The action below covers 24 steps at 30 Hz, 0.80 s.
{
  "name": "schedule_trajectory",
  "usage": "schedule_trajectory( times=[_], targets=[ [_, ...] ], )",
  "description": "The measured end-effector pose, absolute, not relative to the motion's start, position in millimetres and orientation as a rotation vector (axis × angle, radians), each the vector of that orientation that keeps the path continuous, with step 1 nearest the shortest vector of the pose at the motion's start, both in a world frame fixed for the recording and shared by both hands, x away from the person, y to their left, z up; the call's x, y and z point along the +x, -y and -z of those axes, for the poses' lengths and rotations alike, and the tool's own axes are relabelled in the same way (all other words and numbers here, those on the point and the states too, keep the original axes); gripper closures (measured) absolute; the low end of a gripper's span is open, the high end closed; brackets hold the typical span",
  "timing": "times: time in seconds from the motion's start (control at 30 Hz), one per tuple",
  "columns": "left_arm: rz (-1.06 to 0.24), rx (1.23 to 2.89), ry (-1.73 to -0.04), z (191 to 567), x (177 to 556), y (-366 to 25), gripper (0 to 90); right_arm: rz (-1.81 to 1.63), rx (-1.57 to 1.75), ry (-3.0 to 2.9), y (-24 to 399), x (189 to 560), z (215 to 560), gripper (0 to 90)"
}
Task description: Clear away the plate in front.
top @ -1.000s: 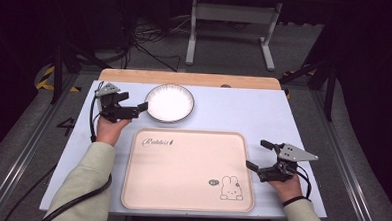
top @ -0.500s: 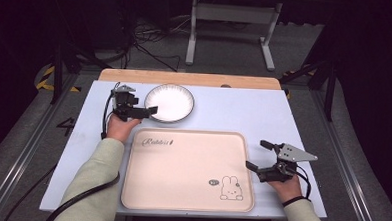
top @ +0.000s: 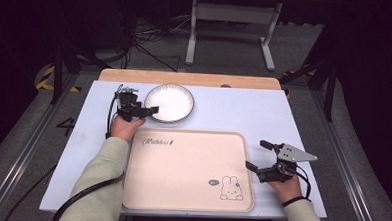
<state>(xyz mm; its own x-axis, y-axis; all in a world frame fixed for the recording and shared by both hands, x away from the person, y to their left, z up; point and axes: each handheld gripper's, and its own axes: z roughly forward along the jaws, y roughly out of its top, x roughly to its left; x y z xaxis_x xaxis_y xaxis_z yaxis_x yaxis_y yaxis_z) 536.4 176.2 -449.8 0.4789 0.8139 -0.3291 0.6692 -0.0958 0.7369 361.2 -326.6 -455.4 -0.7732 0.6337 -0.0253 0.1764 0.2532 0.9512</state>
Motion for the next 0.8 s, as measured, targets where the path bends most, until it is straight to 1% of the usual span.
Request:
schedule_trajectory(
  times=[0.1,0.13,0.2,0.3,0.33,0.37,0.4,0.43,0.47,0.5,0.53,0.7,0.8],
  targets=[
    [-0.194,1.822,-1.252,452.7,538.9,-175.4,16.0,-1.533,0.743,-2.127,326.6,360.9,455.4,2.9],
    [-0.189,1.823,-1.251,454.9,541.2,-174.2,19.4,-1.533,0.743,-2.129,326.9,361.0,455.3,2.9],
    [-0.197,1.829,-1.255,455.6,542.0,-172.8,20.6,-1.534,0.743,-2.128,327.0,361.0,455.3,2.9],
    [-0.188,1.839,-1.271,457.7,544.7,-171.9,25.1,-1.533,0.742,-2.128,327.2,361.1,455.2,2.9],
    [-0.181,1.847,-1.283,459.0,545.6,-172.2,27.2,-1.534,0.742,-2.128,327.2,361.2,455.2,3.0],
    [-0.200,1.874,-1.315,461.1,546.1,-171.7,34.3,-1.535,0.742,-2.128,327.4,361.2,455.3,3.0],
    [-0.200,1.874,-1.315,461.1,546.1,-171.7,36.3,-1.535,0.742,-2.128,327.4,361.2,455.2,3.0],
    [-0.212,1.858,-1.319,462.5,545.6,-172.0,36.3,-1.535,0.742,-2.128,327.4,361.2,455.2,3.0],
    [-0.203,1.843,-1.331,462.9,545.7,-173.0,39.9,-1.534,0.742,-2.129,327.2,361.2,455.2,3.0],
    [-0.200,1.835,-1.342,462.9,545.5,-173.6,39.9,-1.534,0.742,-2.129,327.2,361.2,455.2,3.0],
    [-0.199,1.821,-1.352,463.6,545.6,-175.1,43.9,-1.534,0.742,-2.131,326.9,361.2,455.3,2.9],
    [-0.214,1.827,-1.374,462.9,545.6,-174.6,50.2,-1.534,0.743,-2.130,326.6,361.2,455.4,3.0],
    [-0.245,1.823,-1.430,461.0,545.4,-169.6,52.4,-1.532,0.744,-2.131,326.5,361.5,455.4,3.3]
  ],
)
